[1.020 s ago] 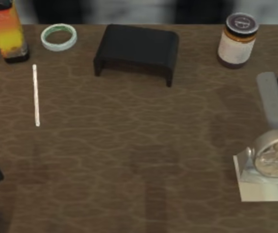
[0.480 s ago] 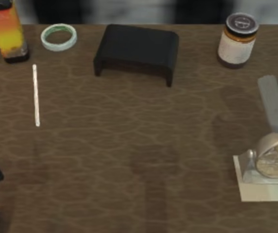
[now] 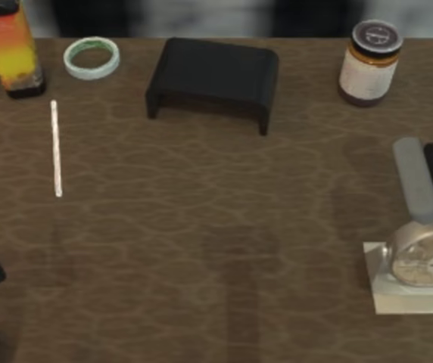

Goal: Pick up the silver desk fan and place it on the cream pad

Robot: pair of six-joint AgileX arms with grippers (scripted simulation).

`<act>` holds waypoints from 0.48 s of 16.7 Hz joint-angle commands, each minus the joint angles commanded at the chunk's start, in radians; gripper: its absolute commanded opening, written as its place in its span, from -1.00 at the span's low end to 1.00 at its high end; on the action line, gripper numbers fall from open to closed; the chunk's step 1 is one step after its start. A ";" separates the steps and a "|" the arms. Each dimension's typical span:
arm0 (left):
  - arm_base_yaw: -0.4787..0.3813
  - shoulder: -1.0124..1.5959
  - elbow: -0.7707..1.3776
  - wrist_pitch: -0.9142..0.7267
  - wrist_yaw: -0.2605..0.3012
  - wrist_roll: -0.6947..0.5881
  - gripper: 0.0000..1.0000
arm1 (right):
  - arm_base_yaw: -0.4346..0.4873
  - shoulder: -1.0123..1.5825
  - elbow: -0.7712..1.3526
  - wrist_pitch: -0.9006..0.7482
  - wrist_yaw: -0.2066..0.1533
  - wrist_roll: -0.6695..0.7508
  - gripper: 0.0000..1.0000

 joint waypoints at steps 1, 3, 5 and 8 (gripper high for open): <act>0.000 0.000 0.000 0.000 0.000 0.000 1.00 | 0.000 0.000 0.000 0.000 0.000 0.000 -0.85; 0.000 0.000 0.000 0.000 0.000 0.000 1.00 | 0.000 0.000 0.000 0.000 0.000 0.000 -0.55; 0.000 0.000 0.000 0.000 0.000 0.000 1.00 | 0.000 0.000 0.000 0.000 0.000 0.000 -0.25; 0.000 0.000 0.000 0.000 0.000 0.000 1.00 | 0.000 0.000 0.000 0.000 0.000 0.000 0.21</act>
